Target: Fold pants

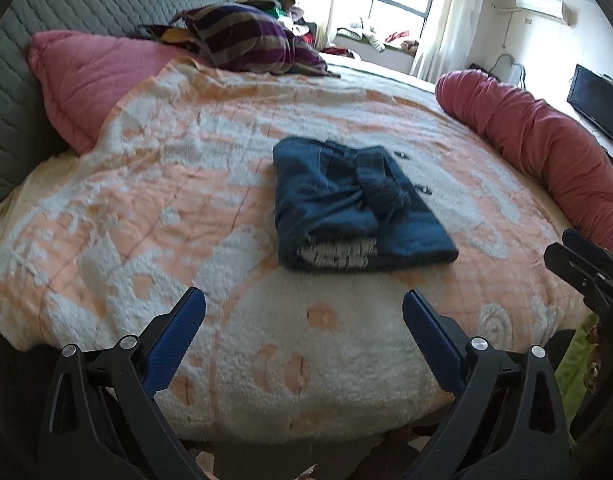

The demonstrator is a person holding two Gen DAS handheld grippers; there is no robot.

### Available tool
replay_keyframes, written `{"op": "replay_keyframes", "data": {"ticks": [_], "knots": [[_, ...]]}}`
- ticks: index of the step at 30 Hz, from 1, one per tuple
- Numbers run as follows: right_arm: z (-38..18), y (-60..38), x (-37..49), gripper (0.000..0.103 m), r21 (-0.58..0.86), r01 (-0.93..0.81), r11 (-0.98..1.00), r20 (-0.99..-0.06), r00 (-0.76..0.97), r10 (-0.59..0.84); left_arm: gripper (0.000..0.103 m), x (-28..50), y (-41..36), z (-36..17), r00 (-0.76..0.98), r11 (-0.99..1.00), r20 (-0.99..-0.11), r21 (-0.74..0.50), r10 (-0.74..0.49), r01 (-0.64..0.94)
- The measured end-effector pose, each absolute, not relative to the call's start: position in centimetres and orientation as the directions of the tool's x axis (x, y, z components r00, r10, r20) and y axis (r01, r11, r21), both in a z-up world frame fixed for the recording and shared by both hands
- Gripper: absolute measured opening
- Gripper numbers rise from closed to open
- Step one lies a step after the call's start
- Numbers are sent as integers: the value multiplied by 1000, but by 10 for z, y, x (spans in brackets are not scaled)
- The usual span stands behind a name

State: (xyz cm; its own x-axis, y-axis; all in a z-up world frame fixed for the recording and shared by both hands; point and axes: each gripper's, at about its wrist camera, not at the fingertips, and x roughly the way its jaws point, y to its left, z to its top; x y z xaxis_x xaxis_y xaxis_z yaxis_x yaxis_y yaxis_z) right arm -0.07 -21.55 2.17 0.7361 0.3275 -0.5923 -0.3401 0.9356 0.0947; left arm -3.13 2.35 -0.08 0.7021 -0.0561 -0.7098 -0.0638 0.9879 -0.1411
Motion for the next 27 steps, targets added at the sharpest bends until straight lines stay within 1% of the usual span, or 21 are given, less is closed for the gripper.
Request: {"op": "replay_keyframes", "data": {"ticks": [7, 13, 27], "knots": [[-6, -209, 6, 94, 88, -326, 941, -642, 704, 304, 99, -26, 20, -15, 676, 989, -734, -138, -64, -57], [-20, -207, 12, 94, 97, -319, 943, -666, 683, 299, 99, -22, 20, -20, 664, 989, -746, -135, -62, -59], [-19, -207, 11, 94, 102, -319, 942, -662, 685, 303, 99, -22, 21, -20, 660, 990, -750, -117, -40, -73]]}}
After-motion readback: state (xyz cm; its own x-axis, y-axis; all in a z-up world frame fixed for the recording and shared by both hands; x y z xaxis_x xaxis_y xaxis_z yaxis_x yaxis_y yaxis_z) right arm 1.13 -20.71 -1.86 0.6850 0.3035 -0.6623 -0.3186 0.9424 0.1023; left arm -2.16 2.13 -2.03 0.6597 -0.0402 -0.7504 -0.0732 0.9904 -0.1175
